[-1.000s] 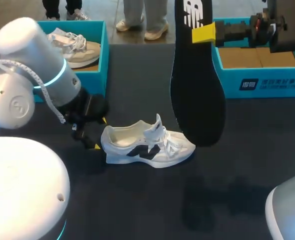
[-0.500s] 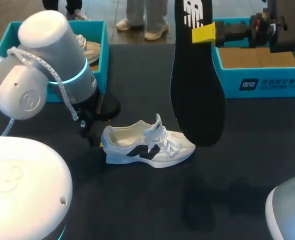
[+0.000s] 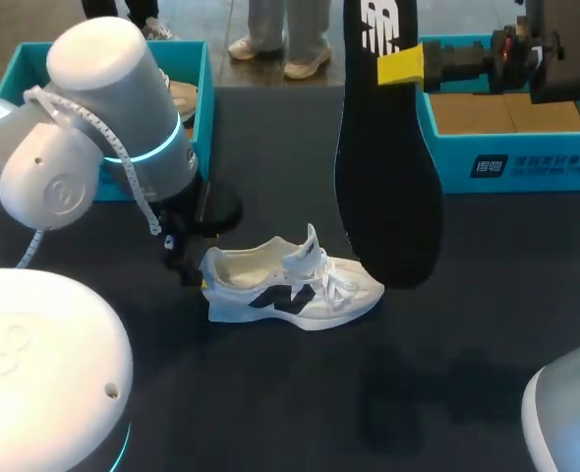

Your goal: Take the shoe out of the shoebox, open the shoe tongue, remove and reinsert the insole, then place the shoe into the shoebox

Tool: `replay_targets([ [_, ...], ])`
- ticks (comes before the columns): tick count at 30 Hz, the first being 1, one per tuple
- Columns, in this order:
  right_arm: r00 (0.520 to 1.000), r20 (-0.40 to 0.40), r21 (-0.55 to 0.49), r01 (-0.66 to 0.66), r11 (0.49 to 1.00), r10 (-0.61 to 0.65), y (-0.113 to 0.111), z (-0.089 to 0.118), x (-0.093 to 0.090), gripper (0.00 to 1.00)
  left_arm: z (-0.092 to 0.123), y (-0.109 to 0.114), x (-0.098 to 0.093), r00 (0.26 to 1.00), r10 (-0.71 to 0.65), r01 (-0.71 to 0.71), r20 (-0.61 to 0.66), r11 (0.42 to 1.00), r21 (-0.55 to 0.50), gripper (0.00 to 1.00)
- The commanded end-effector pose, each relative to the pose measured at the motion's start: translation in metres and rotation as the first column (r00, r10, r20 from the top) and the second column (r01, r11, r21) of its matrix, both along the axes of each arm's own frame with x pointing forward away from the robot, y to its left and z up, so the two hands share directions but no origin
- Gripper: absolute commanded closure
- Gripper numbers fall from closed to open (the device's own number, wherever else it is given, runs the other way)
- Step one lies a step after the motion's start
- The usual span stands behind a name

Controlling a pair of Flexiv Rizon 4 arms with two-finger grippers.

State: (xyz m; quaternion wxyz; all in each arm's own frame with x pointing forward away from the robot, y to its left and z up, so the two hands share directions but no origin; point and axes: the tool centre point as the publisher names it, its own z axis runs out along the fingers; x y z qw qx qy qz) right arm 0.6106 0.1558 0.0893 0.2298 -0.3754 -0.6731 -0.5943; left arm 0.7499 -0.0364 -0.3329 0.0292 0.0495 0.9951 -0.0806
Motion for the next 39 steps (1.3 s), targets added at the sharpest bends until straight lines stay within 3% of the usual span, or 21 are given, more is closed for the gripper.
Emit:
replay_targets([
  [1,1.0,-0.002,-0.003,-0.003,1.0,0.003,0.004,0.001,0.004,1.0,0.005,-0.004,-0.005,0.999,0.028,-0.029,0.015,0.999,0.032,0.0],
  [19,1.0,-0.002,-0.003,-0.003,1.0,0.003,0.004,0.001,0.004,1.0,0.001,-0.014,-0.007,0.998,0.063,-0.062,-0.007,0.996,0.06,0.0],
  [26,1.0,-0.002,-0.003,-0.003,1.0,0.003,0.004,0.001,0.004,1.0,0.013,-0.023,-0.001,0.998,0.067,-0.067,0.002,0.997,0.039,0.0],
  [39,1.0,-0.002,-0.003,-0.003,1.0,0.003,0.004,0.001,0.004,1.0,0.003,-0.075,0.027,0.998,0.055,-0.053,-0.026,0.997,0.061,0.0],
])
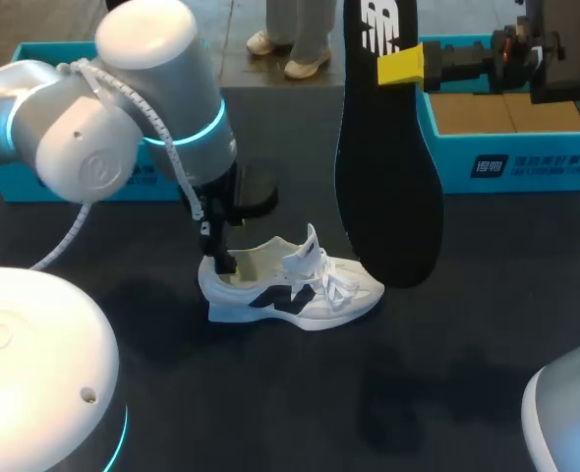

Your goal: Take the shoe out of the shoebox, open the shoe tongue, remove and reinsert the insole, then place the shoe into the shoebox

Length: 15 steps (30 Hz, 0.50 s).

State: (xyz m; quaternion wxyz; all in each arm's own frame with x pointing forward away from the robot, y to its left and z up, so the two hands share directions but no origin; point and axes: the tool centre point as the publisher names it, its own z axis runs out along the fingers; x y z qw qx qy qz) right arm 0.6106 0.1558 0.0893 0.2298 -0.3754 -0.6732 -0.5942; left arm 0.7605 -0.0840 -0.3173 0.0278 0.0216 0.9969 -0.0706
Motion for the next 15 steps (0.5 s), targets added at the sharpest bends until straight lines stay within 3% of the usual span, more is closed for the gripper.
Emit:
replay_targets([
  [1,1.0,-0.002,-0.003,-0.003,1.0,0.003,0.004,0.001,0.004,1.0,-0.014,-0.031,0.019,1.0,-0.003,0.004,-0.03,0.999,0.046,0.0],
  [15,1.0,-0.002,-0.003,-0.003,1.0,0.003,0.004,0.001,0.004,1.0,-0.045,-0.06,0.033,0.996,-0.015,0.024,-0.092,0.995,0.092,0.0],
])
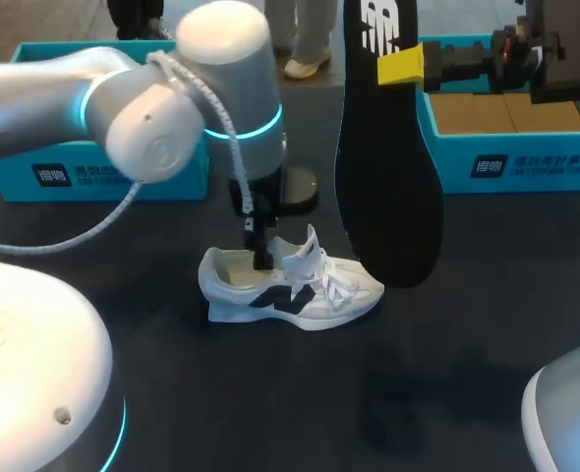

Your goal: Take the shoe out of the shoebox, open the shoe tongue, remove and reinsert the insole, then place the shoe into the shoebox

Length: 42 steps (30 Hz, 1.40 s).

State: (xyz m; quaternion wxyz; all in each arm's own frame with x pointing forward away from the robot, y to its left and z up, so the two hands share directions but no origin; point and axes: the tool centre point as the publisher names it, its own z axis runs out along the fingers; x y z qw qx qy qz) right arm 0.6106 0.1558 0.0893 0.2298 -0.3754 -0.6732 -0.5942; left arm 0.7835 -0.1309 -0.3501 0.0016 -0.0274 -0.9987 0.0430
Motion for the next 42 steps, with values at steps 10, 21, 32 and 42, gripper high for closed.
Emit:
replay_targets([
  [10,1.0,-0.002,-0.003,-0.003,1.0,0.003,0.004,0.001,0.004,1.0,-0.026,-0.014,0.013,0.999,-0.001,0.005,-0.053,0.998,0.058,0.0],
  [21,1.0,-0.002,-0.003,-0.003,1.0,0.003,0.004,0.001,0.004,1.0,-0.04,-0.01,0.011,0.998,-0.008,0.012,-0.07,0.998,0.063,0.25],
  [32,1.0,-0.002,-0.003,-0.003,1.0,0.003,0.004,0.001,0.004,1.0,-0.04,-0.017,0.008,0.997,-0.021,0.025,-0.078,0.998,0.049,0.8],
  [42,1.0,-0.002,-0.003,-0.003,1.0,0.003,0.004,0.001,0.004,1.0,-0.028,-0.015,0.006,0.994,-0.087,0.09,-0.059,0.995,0.051,1.0],
])
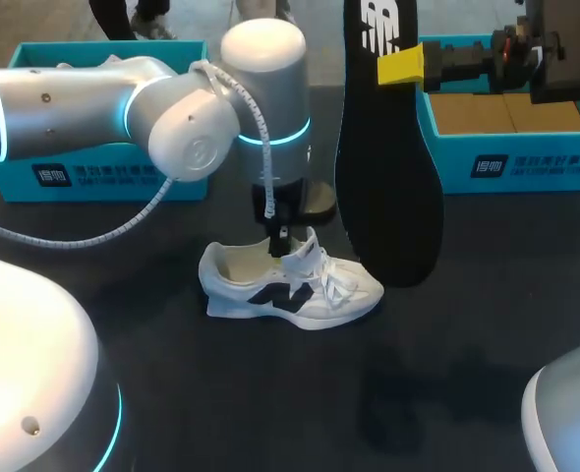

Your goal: Take the shoe out of the shoebox, open the shoe tongue, remove and reinsert the insole, then place the shoe into the shoebox

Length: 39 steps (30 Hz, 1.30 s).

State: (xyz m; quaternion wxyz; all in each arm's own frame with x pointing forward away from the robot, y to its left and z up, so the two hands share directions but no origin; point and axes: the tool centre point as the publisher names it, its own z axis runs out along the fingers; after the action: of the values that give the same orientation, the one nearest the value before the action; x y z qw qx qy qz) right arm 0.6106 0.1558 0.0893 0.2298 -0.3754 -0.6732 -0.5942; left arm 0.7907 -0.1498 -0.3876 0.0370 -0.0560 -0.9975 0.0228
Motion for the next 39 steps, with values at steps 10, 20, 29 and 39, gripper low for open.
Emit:
replay_targets([
  [10,1.0,-0.002,-0.003,-0.003,1.0,0.003,0.004,0.001,0.004,1.0,0.026,-0.005,0.007,0.891,-0.45,0.455,-0.063,0.883,0.118,1.0],
  [20,1.0,-0.002,-0.003,-0.003,1.0,0.003,0.004,0.001,0.004,1.0,0.031,-0.006,0.009,0.819,-0.572,0.574,-0.051,0.813,0.099,1.0],
  [29,1.0,-0.002,-0.003,-0.003,1.0,0.003,0.004,0.001,0.004,1.0,0.031,-0.006,0.009,0.819,-0.572,0.574,-0.051,0.813,0.099,1.0],
  [39,1.0,-0.002,-0.003,-0.003,1.0,0.003,0.004,0.001,0.004,1.0,0.038,-0.008,0.015,0.574,-0.77,0.781,-0.279,0.617,-0.094,1.0],
])
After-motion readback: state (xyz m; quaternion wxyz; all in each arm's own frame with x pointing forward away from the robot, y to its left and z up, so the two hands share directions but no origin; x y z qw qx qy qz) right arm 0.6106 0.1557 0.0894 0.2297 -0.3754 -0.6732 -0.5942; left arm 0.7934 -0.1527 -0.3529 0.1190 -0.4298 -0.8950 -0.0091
